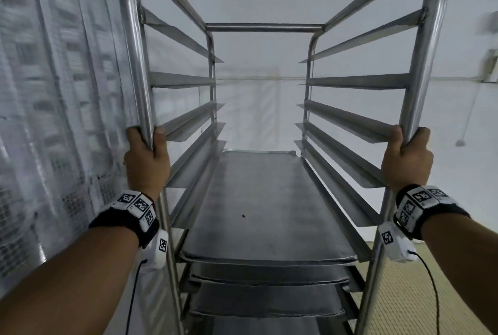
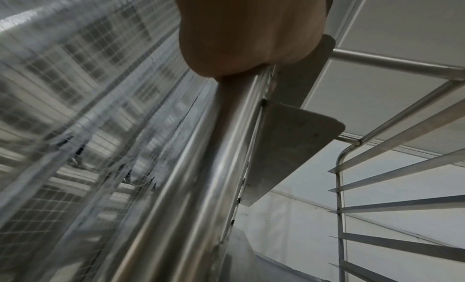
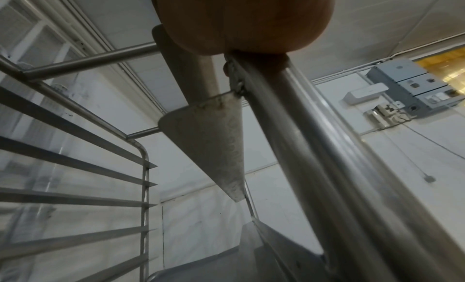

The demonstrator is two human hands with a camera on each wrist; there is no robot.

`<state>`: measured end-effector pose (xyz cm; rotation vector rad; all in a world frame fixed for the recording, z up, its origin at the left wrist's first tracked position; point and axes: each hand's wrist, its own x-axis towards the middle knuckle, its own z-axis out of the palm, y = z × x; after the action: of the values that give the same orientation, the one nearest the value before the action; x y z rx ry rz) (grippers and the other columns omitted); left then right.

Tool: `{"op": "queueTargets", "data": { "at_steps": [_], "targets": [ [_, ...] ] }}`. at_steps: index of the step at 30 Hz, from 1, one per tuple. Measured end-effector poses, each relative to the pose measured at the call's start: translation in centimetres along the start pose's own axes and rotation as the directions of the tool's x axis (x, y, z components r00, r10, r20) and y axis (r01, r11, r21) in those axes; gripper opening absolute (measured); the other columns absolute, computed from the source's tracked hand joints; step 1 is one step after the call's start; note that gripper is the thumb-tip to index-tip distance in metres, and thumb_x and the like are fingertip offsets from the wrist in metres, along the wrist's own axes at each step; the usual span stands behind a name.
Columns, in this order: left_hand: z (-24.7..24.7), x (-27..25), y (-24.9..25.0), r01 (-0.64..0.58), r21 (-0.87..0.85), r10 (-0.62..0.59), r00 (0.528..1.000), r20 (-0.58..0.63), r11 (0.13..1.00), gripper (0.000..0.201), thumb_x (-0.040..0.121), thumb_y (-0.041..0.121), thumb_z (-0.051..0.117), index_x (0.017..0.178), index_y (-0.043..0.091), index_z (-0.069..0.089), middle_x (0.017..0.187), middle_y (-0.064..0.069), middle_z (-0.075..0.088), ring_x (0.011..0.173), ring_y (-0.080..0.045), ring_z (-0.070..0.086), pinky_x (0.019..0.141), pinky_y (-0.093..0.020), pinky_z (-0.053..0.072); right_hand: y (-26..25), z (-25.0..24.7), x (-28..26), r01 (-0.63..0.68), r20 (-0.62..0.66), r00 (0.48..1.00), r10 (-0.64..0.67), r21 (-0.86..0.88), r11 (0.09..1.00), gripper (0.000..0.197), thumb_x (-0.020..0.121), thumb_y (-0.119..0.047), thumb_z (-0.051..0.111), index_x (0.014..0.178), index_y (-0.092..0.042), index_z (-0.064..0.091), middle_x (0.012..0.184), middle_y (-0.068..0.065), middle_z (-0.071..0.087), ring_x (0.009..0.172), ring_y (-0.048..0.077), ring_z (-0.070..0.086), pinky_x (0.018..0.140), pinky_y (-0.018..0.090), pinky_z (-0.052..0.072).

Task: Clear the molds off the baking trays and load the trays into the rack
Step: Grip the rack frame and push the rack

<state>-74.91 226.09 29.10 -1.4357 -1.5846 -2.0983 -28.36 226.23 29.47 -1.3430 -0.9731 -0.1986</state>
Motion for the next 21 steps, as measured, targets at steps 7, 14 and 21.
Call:
{"op": "queueTargets", "data": {
  "at_steps": [7,14,21],
  "targets": [
    [7.1,1.7,-2.0,-0.006,0.012,0.007,1.0,-0.019,1.0,0.047,0.102,0.049,0.046,0.119,0.005,0.044,0.079,-0.007,0.061,0.066,-0.026,0.053,0.061,-0.034,0.038,3.6,6.7,4.9,0.014,0.003,1.0,-0.014,0.001,1.0,0.048,0.103,-0.051,0.038,0.11,-0.004,0.039,0.074,0.016,0.051,0.067,0.034,0.045,0.062,0.04,0.036],
    [13.7,4.2,-5.2,-0.039,0.007,0.04,0.999,-0.025,0.999,0.046,0.102,0.048,0.047,0.123,0.007,0.044,0.077,-0.005,0.061,0.062,-0.025,0.053,0.057,-0.031,0.037,6.1,13.8,8.2,-0.036,-0.007,0.999,0.036,0.015,0.999,0.049,0.101,-0.053,0.037,0.11,-0.005,0.039,0.075,0.017,0.053,0.068,0.035,0.049,0.062,0.04,0.037],
    [19.8,8.0,-9.2,-0.045,-0.018,0.044,0.999,-0.012,0.999,0.045,0.102,0.046,0.047,0.119,0.004,0.044,0.068,0.009,0.053,0.053,-0.007,0.046,0.047,-0.026,0.029,7.6,20.9,10.3,-0.049,-0.03,0.998,0.049,0.018,0.999,0.047,0.102,-0.053,0.036,0.108,-0.006,0.04,0.073,0.016,0.053,0.067,0.036,0.051,0.06,0.038,0.036]
  ]
}}
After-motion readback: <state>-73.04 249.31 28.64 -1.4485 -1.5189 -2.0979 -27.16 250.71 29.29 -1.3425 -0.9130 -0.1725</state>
